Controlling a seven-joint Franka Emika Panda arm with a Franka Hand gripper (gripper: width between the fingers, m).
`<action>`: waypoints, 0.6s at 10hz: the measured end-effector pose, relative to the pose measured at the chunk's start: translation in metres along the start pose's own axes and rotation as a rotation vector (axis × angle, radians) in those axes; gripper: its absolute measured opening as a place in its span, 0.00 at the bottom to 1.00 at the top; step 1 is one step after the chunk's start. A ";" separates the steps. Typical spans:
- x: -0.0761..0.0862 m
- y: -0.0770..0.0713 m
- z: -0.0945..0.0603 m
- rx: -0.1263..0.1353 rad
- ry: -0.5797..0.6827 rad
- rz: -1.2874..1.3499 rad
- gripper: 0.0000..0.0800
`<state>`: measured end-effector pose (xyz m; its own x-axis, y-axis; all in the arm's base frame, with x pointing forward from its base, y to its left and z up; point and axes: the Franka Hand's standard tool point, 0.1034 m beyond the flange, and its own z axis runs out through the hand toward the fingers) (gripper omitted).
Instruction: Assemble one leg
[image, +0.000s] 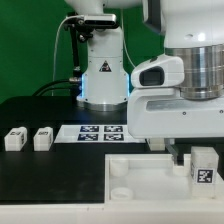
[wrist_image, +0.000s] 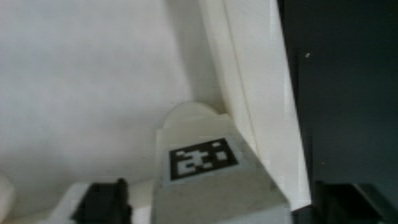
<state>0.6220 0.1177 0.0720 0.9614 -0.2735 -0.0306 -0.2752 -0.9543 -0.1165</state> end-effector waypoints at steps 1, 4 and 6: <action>0.000 0.000 0.000 0.000 0.000 0.040 0.50; 0.000 0.001 0.001 0.002 -0.005 0.295 0.37; 0.003 0.002 -0.002 0.035 -0.026 0.652 0.37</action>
Offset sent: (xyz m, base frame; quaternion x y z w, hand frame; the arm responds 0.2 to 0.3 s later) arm 0.0000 0.0000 0.0000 0.0000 0.0000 0.1790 0.9838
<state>0.6244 0.1143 0.0737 0.5969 -0.7917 -0.1299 -0.8023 -0.5888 -0.0981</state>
